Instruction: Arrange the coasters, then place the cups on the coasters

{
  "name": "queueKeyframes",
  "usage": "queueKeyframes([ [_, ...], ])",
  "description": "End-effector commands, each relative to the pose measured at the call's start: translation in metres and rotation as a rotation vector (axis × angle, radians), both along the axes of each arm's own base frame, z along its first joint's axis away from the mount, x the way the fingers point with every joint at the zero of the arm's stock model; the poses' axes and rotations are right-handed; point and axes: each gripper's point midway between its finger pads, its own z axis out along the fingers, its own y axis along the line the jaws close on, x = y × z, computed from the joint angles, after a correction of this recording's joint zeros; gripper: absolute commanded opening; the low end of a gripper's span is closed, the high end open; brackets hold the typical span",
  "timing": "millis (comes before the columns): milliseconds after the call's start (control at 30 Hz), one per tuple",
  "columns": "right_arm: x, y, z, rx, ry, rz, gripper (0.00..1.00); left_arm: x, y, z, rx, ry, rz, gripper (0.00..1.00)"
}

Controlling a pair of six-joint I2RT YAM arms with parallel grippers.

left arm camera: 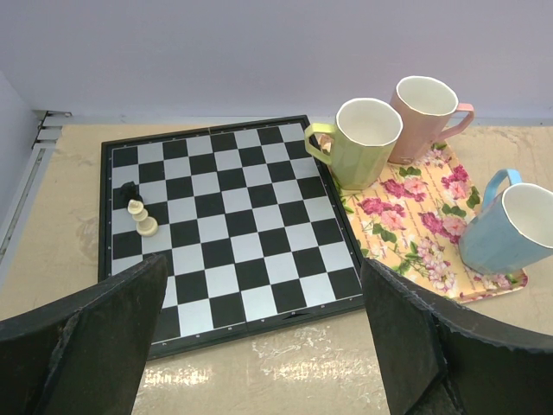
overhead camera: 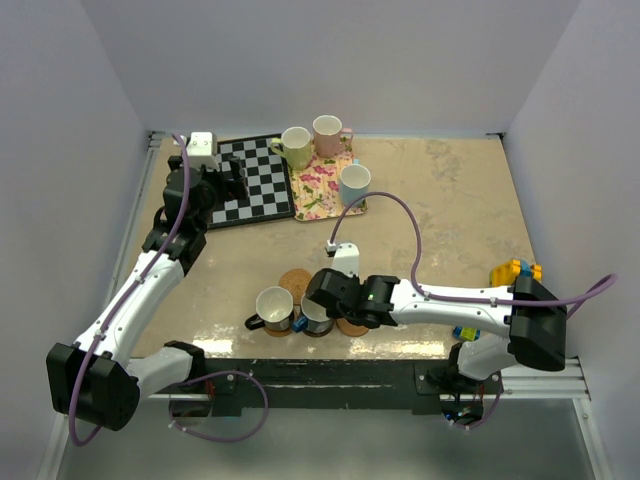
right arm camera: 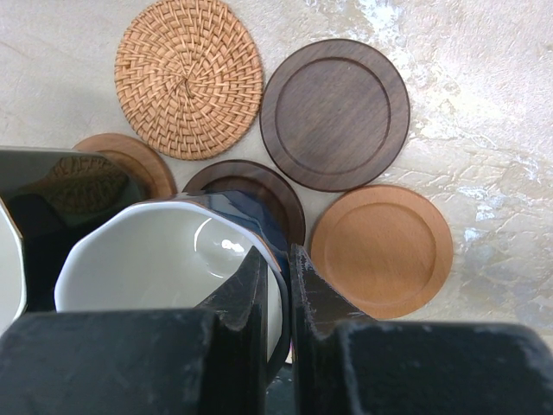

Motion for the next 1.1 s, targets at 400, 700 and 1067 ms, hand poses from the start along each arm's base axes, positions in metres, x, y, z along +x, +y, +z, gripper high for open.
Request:
queueKeyframes([
  [400, 0.008, 0.013, 0.010, 0.023, -0.065, -0.019, 0.02, 0.002, -0.004, 0.011, -0.030, -0.035, -0.008, 0.98],
  [700, 0.008, 0.006, 0.010, 0.002, -0.074, -0.028, 0.03, 0.002, -0.004, 0.012, -0.031, -0.036, -0.011, 0.98],
  [1067, 0.008, 0.006, 0.009, -0.008, -0.075, -0.023, 0.23, 0.002, -0.004, 0.012, -0.032, -0.036, -0.010, 0.98],
])
